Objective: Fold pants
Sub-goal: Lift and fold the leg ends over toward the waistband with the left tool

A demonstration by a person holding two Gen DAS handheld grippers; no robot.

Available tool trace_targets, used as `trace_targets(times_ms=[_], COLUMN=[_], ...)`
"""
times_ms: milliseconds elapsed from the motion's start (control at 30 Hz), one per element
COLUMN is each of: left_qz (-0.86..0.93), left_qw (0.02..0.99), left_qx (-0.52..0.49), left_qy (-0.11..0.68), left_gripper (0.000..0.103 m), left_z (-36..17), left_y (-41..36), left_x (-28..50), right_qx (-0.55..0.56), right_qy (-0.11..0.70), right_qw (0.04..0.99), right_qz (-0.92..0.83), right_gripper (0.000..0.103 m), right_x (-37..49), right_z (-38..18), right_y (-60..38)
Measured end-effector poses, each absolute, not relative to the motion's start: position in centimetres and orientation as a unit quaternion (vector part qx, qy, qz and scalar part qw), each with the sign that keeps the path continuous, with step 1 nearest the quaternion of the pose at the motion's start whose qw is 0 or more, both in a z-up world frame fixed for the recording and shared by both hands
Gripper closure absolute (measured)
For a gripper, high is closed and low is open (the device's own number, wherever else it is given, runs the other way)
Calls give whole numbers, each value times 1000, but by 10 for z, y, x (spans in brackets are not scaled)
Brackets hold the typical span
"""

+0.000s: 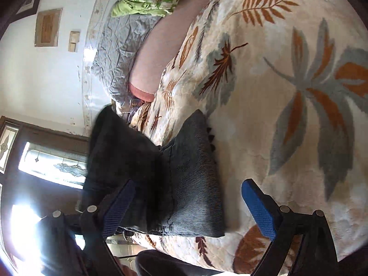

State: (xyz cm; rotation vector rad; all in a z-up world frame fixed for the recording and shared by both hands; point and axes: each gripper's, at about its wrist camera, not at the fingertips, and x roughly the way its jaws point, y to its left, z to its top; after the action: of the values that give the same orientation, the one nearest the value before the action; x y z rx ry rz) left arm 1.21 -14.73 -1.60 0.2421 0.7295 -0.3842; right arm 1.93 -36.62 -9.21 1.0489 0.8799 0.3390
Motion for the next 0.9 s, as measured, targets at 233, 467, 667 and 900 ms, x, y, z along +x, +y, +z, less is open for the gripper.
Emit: trace_targets(times_ms=[233,467,667,900], left_qz=[-243,-180,-87,-106], left_qw=[869,932,915,893], left_qx=[168,38,-36,6], left_qy=[397,313,391,437], left_gripper=[45,38,37,36], left_z=[-49,25,-18,-57], left_y=[-185,-87,-15,-36], left_x=[-4,-13,29,24], right_qx=[505,496,473,419], right_qy=[389,377,388,499], right_qw=[756,764,746,725], right_qz=[147,170,262,223], right_gripper=[7,7,7,9], right_x=[14,19,57,68], right_z=[-108,-91,-49,-112], right_y=[-388,-378,-330,-281])
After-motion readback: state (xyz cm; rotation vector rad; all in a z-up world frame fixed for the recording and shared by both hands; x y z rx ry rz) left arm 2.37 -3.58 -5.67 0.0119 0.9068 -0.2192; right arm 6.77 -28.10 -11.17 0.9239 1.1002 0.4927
